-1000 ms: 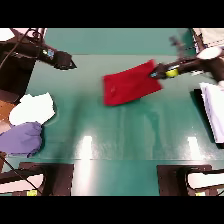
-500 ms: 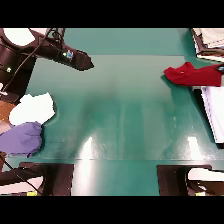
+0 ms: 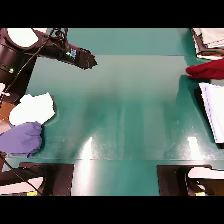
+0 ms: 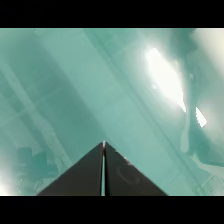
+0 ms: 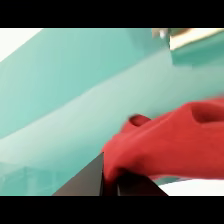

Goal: Fold the shirts.

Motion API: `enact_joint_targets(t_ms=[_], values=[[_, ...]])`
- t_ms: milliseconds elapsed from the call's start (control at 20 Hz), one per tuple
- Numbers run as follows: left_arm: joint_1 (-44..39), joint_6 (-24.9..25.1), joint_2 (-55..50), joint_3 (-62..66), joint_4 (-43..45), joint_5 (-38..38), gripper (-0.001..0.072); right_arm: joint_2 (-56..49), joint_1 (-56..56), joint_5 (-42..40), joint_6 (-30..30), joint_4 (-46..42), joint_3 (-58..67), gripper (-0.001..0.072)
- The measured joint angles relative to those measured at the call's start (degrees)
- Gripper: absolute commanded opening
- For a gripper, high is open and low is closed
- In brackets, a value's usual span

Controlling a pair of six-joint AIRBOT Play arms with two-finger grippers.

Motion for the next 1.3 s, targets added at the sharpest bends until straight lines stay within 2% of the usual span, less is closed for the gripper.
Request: enact_joint_targets(t_ms=[350, 600, 800, 850, 950, 1000, 1250, 1300], values=[[-0.1, 0.0, 0.0, 0.0, 0.2, 0.2, 0.002, 3.4, -4.7, 8.7, -0.2, -1.0, 4.5, 0.0012], [-0.1, 0.1, 0.0, 0.0, 0.2, 0.2, 0.0021, 7.2, -7.7, 15.1, 2.2, -10.1, 3.3, 0.0013], [-0.1, 0.3, 0.0, 0.0, 0.3, 0.1, 0.0021, 11.9, -10.7, 17.7, 3.3, -17.9, -4.9, 0.0016], [-0.1, 0.7, 0.0, 0.0, 0.4, 0.0, 0.002, 13.2, -11.6, 18.0, 3.5, -20.2, -7.5, 0.0047], [-0.1, 1.2, 0.0, 0.0, 0.5, -0.2, 0.0021, 15.6, -13.7, 18.4, 3.8, -24.7, -12.5, 0.0483], [-0.1, 1.4, 0.0, 0.0, 0.5, -0.3, 0.0021, 16.6, -14.8, 18.6, 3.9, -26.4, -14.9, 0.0536], [-0.1, 1.8, 0.0, 0.0, 0.7, -1.2, 0.0021, 20.2, -19.2, 18.4, 6.3, -29.7, -24.3, 0.0521], [-0.1, 1.8, 0.0, 0.0, 0.7, -1.4, 0.0021, 20.7, -19.2, 18.1, 6.5, -28.5, -25.4, 0.049]])
